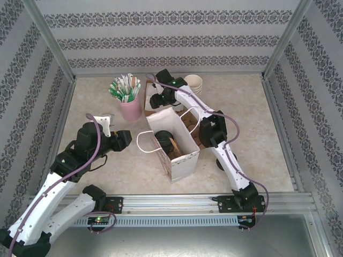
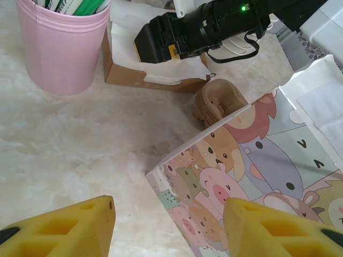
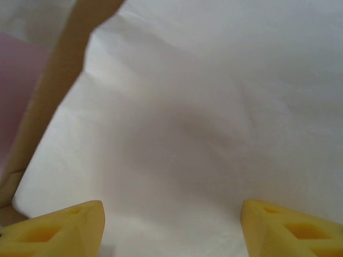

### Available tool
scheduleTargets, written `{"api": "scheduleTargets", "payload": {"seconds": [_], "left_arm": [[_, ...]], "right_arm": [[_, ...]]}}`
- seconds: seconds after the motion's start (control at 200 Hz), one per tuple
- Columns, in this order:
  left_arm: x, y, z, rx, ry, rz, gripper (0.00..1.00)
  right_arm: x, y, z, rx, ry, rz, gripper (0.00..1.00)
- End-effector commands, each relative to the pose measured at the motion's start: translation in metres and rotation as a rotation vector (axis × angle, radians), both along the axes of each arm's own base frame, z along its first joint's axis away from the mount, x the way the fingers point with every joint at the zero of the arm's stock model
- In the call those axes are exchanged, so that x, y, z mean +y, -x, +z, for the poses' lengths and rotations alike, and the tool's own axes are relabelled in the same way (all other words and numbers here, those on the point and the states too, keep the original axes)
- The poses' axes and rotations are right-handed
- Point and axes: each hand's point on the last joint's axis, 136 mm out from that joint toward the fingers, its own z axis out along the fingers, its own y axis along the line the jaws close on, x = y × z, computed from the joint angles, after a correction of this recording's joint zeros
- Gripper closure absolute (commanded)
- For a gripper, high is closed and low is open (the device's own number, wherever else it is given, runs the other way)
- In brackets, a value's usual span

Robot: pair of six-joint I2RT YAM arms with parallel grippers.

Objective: Pack the takeout coffee

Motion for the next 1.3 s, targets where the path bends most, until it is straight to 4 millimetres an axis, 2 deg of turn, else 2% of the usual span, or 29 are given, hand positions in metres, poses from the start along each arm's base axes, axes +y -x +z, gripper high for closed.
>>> {"api": "scheduleTargets", "payload": {"seconds": [0.0,0.225,0.33,0.47,0.56,0.635,0.734,0.864,1.014,1.089,1.169,1.294], "left_arm": [[0.004,-0.005,0.007,-0.034,0.020,0.033,0.44],[0.004,-0.007,0.005,-0.030,0.022,0.039,0.44],[0.003,-0.007,0.003,-0.026,0.023,0.037,0.44],[0.002,-0.007,0.006,-0.028,0.029,0.034,0.45],[0.002,-0.007,0.005,-0.027,0.030,0.033,0.45],[0.002,-0.007,0.004,-0.024,0.036,0.033,0.45],[0.001,-0.006,0.004,-0.023,0.041,0.031,0.45],[0.001,-0.006,0.005,-0.027,0.044,0.032,0.46],[0.002,-0.006,0.005,-0.026,0.041,0.034,0.46],[0.002,-0.006,0.004,-0.027,0.039,0.035,0.46],[0.002,-0.007,0.003,-0.028,0.038,0.038,0.46],[0.004,-0.006,0.001,-0.026,0.034,0.042,0.46]], "right_arm": [[-0.004,-0.011,-0.003,-0.031,0.020,-0.058,0.32],[-0.006,-0.012,-0.022,-0.012,0.043,-0.077,0.39],[-0.007,-0.012,-0.022,-0.016,0.051,-0.077,0.46],[-0.004,-0.012,-0.003,-0.041,0.032,-0.072,0.57],[-0.002,-0.013,0.018,-0.070,0.009,-0.068,0.65],[-0.001,-0.015,0.036,-0.105,-0.006,-0.066,0.68],[-0.001,-0.019,0.058,-0.153,-0.018,-0.066,0.82],[-0.003,-0.021,0.078,-0.196,-0.025,-0.066,1.00],[-0.006,-0.023,0.097,-0.234,-0.032,-0.067,1.00],[-0.006,-0.024,0.095,-0.233,-0.035,-0.063,1.00],[-0.003,-0.025,0.088,-0.221,-0.047,-0.058,0.76],[-0.002,-0.030,0.067,-0.197,-0.045,-0.073,0.58]]}}
